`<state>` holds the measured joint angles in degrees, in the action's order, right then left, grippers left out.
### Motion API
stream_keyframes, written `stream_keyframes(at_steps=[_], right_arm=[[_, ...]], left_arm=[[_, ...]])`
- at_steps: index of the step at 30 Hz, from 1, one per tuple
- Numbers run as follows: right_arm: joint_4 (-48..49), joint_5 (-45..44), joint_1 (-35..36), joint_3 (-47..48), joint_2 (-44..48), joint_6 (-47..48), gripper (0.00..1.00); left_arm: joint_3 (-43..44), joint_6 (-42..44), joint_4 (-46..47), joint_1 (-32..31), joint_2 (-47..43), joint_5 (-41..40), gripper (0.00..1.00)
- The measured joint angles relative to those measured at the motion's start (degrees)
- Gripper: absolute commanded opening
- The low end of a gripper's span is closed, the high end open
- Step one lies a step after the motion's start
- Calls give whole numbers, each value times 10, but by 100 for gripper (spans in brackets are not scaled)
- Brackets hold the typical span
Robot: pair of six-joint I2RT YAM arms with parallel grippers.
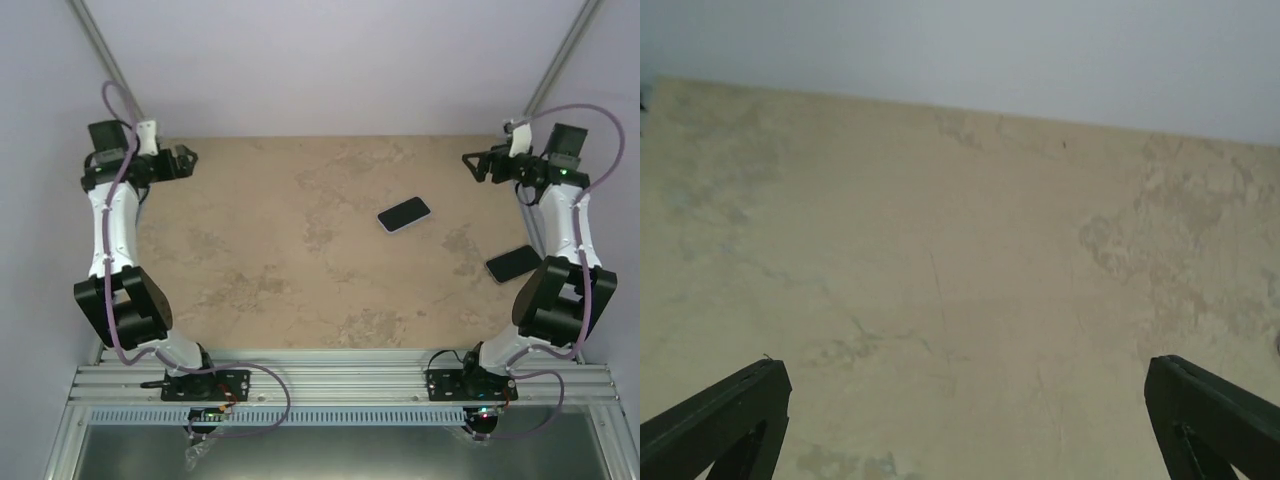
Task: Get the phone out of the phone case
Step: Pick up the phone at the center of the board.
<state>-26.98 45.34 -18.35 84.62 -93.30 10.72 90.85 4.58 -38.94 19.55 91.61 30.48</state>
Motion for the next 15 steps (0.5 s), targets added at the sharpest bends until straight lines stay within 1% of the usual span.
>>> stream_keyframes(at_steps=[4, 8, 11, 15], right_arm=[[5, -26, 32, -59, 19, -9, 98], [4, -38, 55, -108, 42, -18, 98], [5, -43, 62, -144, 64, -30, 98], [10, -49, 59, -187, 96, -52, 98]], left_arm=[[-58, -5, 13, -49, -3, -34, 100], [-89, -3, 19, -96, -3, -46, 99], [-98, -1, 21, -136, -3, -50, 99], [-91, 7, 27, -218, 9, -54, 99]])
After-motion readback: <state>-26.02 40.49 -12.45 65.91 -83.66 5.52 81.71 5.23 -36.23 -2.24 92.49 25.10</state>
